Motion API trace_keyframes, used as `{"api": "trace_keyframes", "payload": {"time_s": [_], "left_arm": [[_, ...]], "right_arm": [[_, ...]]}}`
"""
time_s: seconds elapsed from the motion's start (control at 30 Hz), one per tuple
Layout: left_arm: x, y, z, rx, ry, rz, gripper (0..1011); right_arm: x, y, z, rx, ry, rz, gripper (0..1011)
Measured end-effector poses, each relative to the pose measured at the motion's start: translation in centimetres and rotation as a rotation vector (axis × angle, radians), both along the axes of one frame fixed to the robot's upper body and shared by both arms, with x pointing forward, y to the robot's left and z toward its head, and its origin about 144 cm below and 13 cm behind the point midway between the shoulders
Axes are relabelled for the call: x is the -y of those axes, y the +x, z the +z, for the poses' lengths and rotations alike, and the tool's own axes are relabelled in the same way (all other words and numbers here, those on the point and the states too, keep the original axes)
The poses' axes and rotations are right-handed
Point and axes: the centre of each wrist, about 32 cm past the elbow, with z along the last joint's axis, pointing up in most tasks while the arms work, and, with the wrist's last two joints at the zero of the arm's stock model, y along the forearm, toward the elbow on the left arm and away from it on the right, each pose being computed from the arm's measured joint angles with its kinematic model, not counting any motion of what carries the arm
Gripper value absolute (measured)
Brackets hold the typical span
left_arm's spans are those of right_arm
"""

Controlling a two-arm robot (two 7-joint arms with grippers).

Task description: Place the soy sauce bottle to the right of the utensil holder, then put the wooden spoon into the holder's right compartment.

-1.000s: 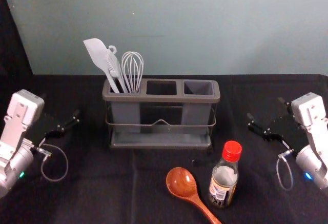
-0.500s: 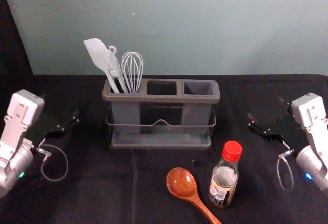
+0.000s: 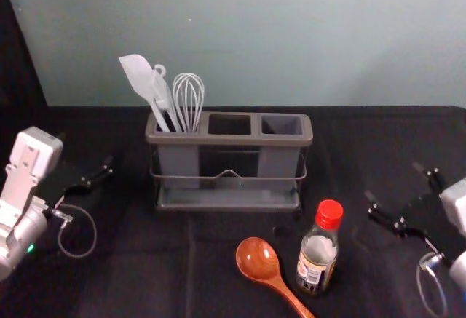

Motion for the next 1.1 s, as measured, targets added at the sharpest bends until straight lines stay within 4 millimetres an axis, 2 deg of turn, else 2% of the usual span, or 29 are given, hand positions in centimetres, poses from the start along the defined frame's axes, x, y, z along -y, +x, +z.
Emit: {"api": "trace_keyframes", "payload": {"time_s": [0.33,0.57,0.83,1.1], "left_arm": [[0.0,0.0,0.0,0.000,0.000,0.000,1011],[0.0,0.0,0.0,0.000,0.000,0.000,1012],[0.0,0.0,0.0,0.000,0.000,0.000,1012],[0.0,0.0,0.0,0.000,0.000,0.000,1012]], "right_arm": [[0.9,-4.5,2.4,-0.079,-0.083,0.106,1004],[0.7,-6.4,3.7,-0.117,-0.075,0.206,1004],[-1.1,-6.6,3.8,-0.111,0.008,0.296,1004],[-3.9,-5.6,2.6,-0.082,0.027,0.287,1004]]}}
